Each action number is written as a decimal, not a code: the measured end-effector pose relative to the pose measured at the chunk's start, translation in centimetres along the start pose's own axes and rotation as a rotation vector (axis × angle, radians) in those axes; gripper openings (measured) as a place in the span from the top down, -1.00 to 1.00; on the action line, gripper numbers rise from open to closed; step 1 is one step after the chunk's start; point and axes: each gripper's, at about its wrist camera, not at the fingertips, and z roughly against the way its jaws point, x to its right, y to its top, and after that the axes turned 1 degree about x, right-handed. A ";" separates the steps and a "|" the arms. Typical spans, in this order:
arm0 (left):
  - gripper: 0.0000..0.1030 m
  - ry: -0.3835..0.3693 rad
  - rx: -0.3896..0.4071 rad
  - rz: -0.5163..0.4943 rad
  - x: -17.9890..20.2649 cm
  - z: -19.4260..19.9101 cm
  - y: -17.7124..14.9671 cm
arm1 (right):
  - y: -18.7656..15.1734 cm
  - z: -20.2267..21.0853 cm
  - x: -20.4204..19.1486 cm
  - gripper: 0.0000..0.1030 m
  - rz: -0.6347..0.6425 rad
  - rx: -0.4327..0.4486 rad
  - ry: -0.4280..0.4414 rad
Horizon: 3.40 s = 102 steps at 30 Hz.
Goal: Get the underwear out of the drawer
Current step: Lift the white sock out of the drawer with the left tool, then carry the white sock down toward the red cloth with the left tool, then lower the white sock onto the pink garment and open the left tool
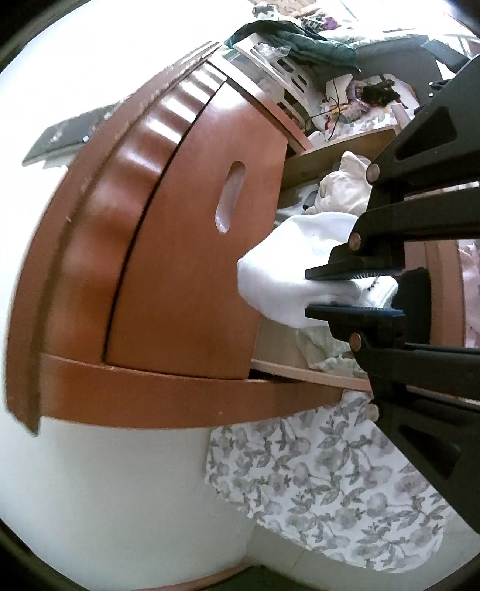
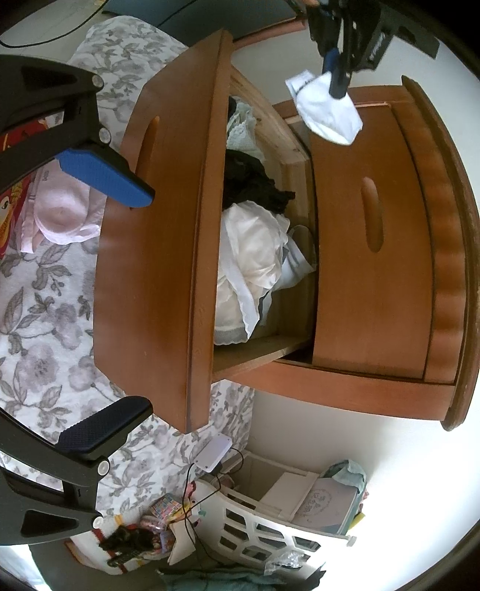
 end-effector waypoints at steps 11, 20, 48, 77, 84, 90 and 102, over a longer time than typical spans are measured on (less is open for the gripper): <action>0.75 -0.003 0.121 0.010 -0.3 5.7 -2.5 | 0.0 0.2 -0.1 -1.00 0.005 0.008 -0.011; 0.75 -0.023 0.175 0.026 -0.2 9.1 -4.7 | 0.1 0.5 0.0 -1.00 -0.002 0.024 -0.017; 0.75 -0.052 0.167 0.019 1.2 13.0 -10.1 | 0.0 1.5 0.1 -1.00 -0.021 0.080 -0.043; 0.74 -0.077 -0.179 0.008 3.0 1.9 -17.7 | 0.0 1.7 0.4 -1.00 -0.033 0.089 -0.038; 0.74 -0.071 -0.236 0.005 3.3 -0.9 -18.7 | 0.1 1.6 0.4 -1.00 -0.036 0.085 -0.044; 0.74 -0.058 -0.271 -0.015 3.5 -2.7 -19.6 | 0.0 1.6 0.1 -1.00 -0.020 0.084 -0.052; 0.55 -0.023 -0.320 0.002 3.0 -4.7 -20.3 | 0.0 1.6 0.2 -1.00 -0.023 0.081 -0.050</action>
